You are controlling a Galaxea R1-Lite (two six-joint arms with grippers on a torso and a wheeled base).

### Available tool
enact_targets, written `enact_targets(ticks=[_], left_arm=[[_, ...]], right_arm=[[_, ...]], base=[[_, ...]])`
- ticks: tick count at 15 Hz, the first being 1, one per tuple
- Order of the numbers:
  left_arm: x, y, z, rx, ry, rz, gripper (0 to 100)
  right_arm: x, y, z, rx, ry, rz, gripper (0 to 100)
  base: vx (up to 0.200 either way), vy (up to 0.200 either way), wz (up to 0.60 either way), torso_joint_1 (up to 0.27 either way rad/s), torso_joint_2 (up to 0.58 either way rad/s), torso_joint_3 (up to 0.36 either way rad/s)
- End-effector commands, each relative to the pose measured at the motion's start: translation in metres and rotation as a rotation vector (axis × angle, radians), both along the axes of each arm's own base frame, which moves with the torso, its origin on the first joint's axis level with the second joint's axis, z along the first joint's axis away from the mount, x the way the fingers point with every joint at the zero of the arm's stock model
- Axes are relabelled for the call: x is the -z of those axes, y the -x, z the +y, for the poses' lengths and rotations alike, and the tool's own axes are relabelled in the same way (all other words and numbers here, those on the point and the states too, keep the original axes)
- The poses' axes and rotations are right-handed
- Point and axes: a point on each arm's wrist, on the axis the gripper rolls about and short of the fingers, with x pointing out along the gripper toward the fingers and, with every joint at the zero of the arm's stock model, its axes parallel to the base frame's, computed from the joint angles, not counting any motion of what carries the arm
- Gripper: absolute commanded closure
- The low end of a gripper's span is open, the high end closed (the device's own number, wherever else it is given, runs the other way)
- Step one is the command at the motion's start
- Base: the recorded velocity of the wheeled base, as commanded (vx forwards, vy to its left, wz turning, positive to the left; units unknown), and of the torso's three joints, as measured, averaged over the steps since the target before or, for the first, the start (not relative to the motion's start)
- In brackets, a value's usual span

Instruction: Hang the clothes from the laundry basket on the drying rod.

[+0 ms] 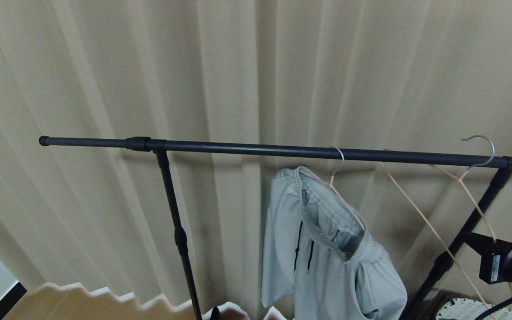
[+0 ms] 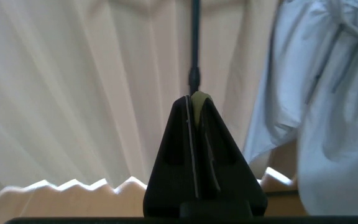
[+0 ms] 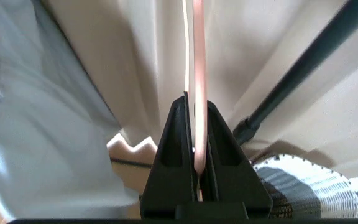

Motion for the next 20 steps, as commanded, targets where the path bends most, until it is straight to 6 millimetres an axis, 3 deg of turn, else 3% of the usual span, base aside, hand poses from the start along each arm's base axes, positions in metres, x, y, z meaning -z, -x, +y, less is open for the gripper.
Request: enact_targets(ticks=[1,12,17,20], left_arm=[[0.0,0.0,0.0,-0.005,0.0,0.001,100],[0.0,0.0,0.0,-0.004,0.0,0.001,100],[0.0,0.0,0.0,0.004,-0.019,0.001,100],[-0.001,0.001,0.0,0.005,-0.053,0.005,100]], right_arm=[[-0.001,0.003,0.0,-0.001,0.001,-0.009,100],[0.002,0.003,0.001,-0.008,0.002,0.004,100],[-0.01,0.003,0.009,-0.102,-0.019,-0.056,100],[-0.017,0.0,0.029,-0.225,-0.027,-0.083,100]], base=[[-0.2,0.0,0.0,-0.007,0.01,-0.002],[-0.2,0.0,0.0,0.001,0.0,0.004],[0.0,0.0,0.0,0.0,0.0,0.0],[0.0,0.0,0.0,0.0,0.0,0.0]])
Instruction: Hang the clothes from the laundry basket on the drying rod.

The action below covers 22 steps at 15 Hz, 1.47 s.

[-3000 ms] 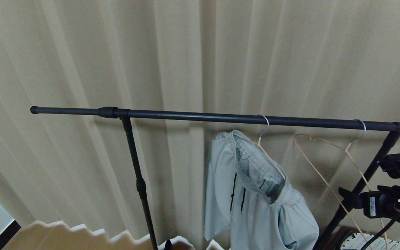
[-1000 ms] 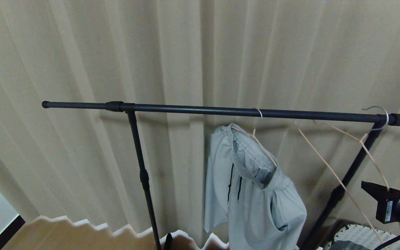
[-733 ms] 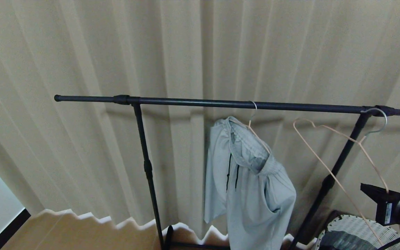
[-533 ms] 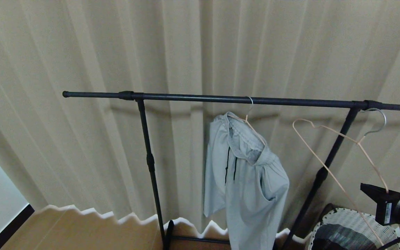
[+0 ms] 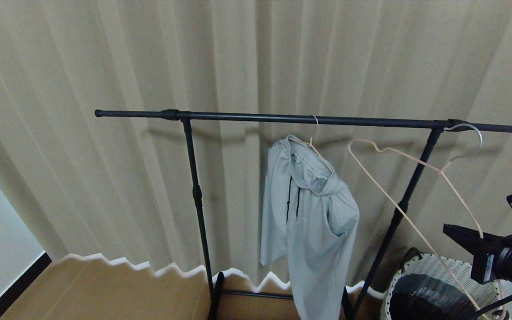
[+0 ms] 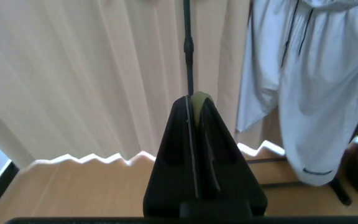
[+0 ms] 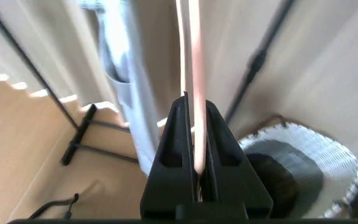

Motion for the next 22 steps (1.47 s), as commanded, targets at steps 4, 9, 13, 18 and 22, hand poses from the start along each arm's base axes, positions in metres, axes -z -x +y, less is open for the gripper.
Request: enact_targets(ticks=[4,9,13,18,22], left_arm=[[-0.029,0.005,0.001,0.033,-0.063,0.028,100],[-0.136,-0.06,-0.005,0.161,-0.064,0.18,100],[-0.17,-0.122,-0.012,0.155,-0.066,0.282,100],[-0.196,-0.193,-0.041,0.08,-0.011,0.342,100],[-0.18,-0.241,-0.066,0.094,-0.025,0.355,100]], right_arm=[[-0.01,-0.002,0.025,-0.144,-0.023,-0.036,100],[-0.019,0.0,0.058,-0.313,-0.088,-0.043,100],[-0.018,-0.001,0.075,-0.378,-0.129,-0.006,100],[-0.018,0.009,0.105,-0.536,-0.154,0.026,100],[-0.016,0.02,0.126,-0.714,-0.167,0.064,100]], base=[[0.0,0.0,0.0,0.0,0.0,0.0],[0.0,0.0,0.0,0.0,0.0,0.0],[0.0,0.0,0.0,0.0,0.0,0.0],[0.0,0.0,0.0,0.0,0.0,0.0],[0.0,0.0,0.0,0.0,0.0,0.0]])
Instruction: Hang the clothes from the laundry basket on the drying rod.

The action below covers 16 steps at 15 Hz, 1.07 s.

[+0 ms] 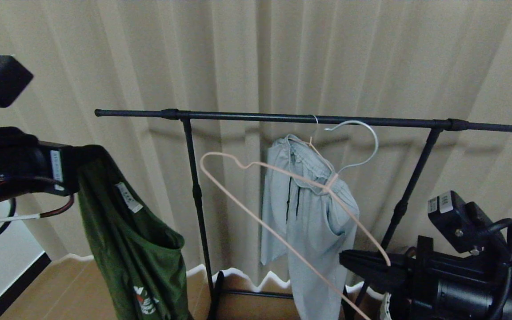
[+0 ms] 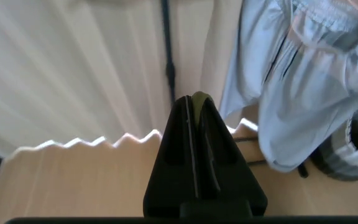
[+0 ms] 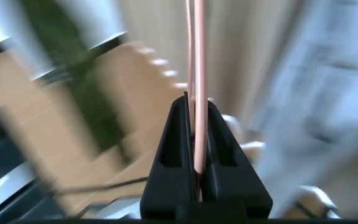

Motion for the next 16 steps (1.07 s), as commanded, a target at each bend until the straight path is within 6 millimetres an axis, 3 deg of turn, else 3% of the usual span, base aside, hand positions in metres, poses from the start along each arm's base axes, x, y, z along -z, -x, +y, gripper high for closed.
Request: enact_targets(ticks=[1,4,8,16], left_arm=[[0.021,-0.036,-0.016,0.023,-0.042,0.075,100],[0.028,-0.048,-0.025,0.07,-0.111,0.066,100],[0.027,-0.045,-0.042,0.205,-0.123,0.036,100],[0.027,-0.039,-0.051,0.318,-0.162,0.016,100]], right_arm=[[0.003,0.002,0.006,-0.037,0.009,0.013,100],[0.003,0.003,0.007,-0.081,0.0,0.023,100],[0.009,0.0,0.011,-0.105,0.013,0.047,100],[0.01,-0.004,0.019,-0.12,0.022,0.053,100]], base=[[0.0,0.0,0.0,0.0,0.0,0.0],[0.0,0.0,0.0,0.0,0.0,0.0],[0.0,0.0,0.0,0.0,0.0,0.0],[0.0,0.0,0.0,0.0,0.0,0.0]])
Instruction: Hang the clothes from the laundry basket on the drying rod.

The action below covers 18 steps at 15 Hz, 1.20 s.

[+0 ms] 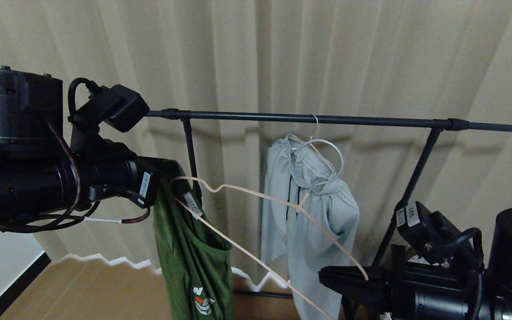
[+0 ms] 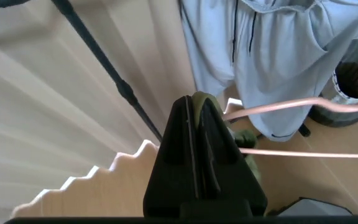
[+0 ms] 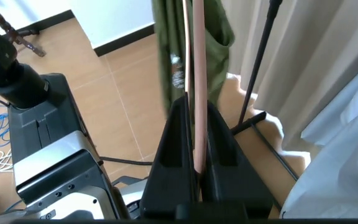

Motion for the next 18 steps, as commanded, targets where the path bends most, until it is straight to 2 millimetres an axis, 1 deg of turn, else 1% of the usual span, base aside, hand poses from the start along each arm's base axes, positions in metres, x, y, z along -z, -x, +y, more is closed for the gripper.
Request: enact_targets(ticks=[1,2,3,4,6,7,8,11,16,17,18], left_arm=[[-0.001,0.001,-0.003,0.015,-0.005,-0.008,100],[-0.002,0.0,-0.003,0.02,-0.016,-0.015,100],[-0.002,-0.012,-0.002,0.075,-0.042,-0.029,100],[-0.005,-0.019,-0.003,0.12,-0.041,-0.043,100],[-0.009,-0.031,-0.009,0.18,-0.048,-0.065,100],[-0.009,-0.034,-0.011,0.184,-0.051,-0.067,100],[-0.008,-0.04,-0.019,0.221,-0.054,-0.066,100],[-0.007,-0.038,-0.026,0.359,-0.005,-0.055,100],[-0.008,-0.031,-0.036,0.441,0.014,-0.054,100],[-0.013,-0.025,-0.038,0.5,0.037,-0.064,100],[-0.015,-0.02,-0.038,0.521,0.044,-0.07,100]], right_arm=[[0.004,0.0,0.002,-0.016,0.011,0.017,100],[0.005,0.002,0.003,-0.035,0.011,0.023,100],[0.007,0.005,0.006,-0.088,0.008,0.039,100],[0.008,0.006,0.008,-0.119,0.005,0.049,100],[0.011,0.007,0.014,-0.146,0.013,0.058,100],[0.012,0.007,0.015,-0.151,0.018,0.062,100],[0.015,0.006,0.018,-0.154,0.025,0.069,100],[0.019,0.001,0.026,-0.164,0.036,0.081,100],[0.023,-0.011,0.038,-0.161,0.044,0.092,100],[0.021,-0.023,0.042,-0.13,0.04,0.086,100],[0.021,-0.033,0.04,-0.1,0.041,0.077,100]], base=[[0.0,0.0,0.0,0.0,0.0,0.0],[0.0,0.0,0.0,0.0,0.0,0.0],[0.0,0.0,0.0,0.0,0.0,0.0],[0.0,0.0,0.0,0.0,0.0,0.0],[0.0,0.0,0.0,0.0,0.0,0.0],[0.0,0.0,0.0,0.0,0.0,0.0],[0.0,0.0,0.0,0.0,0.0,0.0],[0.0,0.0,0.0,0.0,0.0,0.0],[0.0,0.0,0.0,0.0,0.0,0.0],[0.0,0.0,0.0,0.0,0.0,0.0],[0.0,0.0,0.0,0.0,0.0,0.0]])
